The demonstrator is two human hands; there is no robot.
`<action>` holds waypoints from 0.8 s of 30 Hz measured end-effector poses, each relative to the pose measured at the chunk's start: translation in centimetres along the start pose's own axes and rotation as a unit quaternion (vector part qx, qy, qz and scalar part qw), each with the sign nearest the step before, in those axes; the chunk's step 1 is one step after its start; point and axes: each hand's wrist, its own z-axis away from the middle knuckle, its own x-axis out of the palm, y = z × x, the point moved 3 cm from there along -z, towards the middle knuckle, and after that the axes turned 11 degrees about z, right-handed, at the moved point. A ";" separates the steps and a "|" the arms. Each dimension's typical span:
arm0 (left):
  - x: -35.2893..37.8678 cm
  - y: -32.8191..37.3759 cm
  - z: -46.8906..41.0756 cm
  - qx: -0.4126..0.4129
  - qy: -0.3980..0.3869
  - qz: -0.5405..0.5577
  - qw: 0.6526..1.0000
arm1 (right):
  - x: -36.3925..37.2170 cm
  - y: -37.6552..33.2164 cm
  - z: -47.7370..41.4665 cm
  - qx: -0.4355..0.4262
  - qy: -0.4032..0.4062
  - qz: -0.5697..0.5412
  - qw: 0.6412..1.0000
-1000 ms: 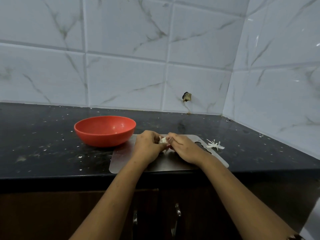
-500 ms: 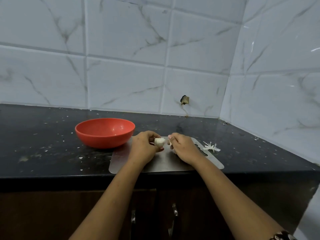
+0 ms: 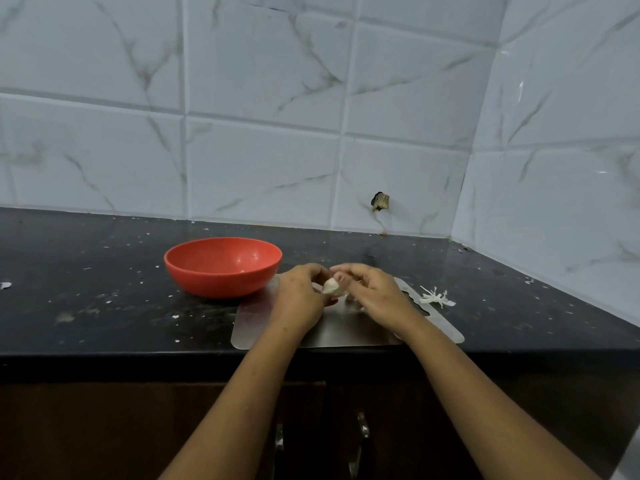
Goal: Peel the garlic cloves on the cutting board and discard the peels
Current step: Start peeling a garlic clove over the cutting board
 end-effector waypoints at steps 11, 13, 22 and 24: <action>0.4 -0.7 -0.5 -0.112 -0.001 0.248 0.962 | 1.4 -0.1 -0.7 0.110 -0.007 -0.224 0.968; 0.5 -0.8 -0.7 -0.105 0.005 0.213 0.971 | 1.8 -0.5 -0.9 0.129 -0.009 -0.245 0.961; 0.9 -1.4 -1.0 -0.082 -0.020 0.152 0.985 | 2.9 -0.5 -1.1 0.147 0.029 -0.255 0.955; 0.9 -1.3 -0.9 -0.092 -0.036 0.188 0.977 | 2.8 -0.6 -1.1 0.147 0.019 -0.270 0.951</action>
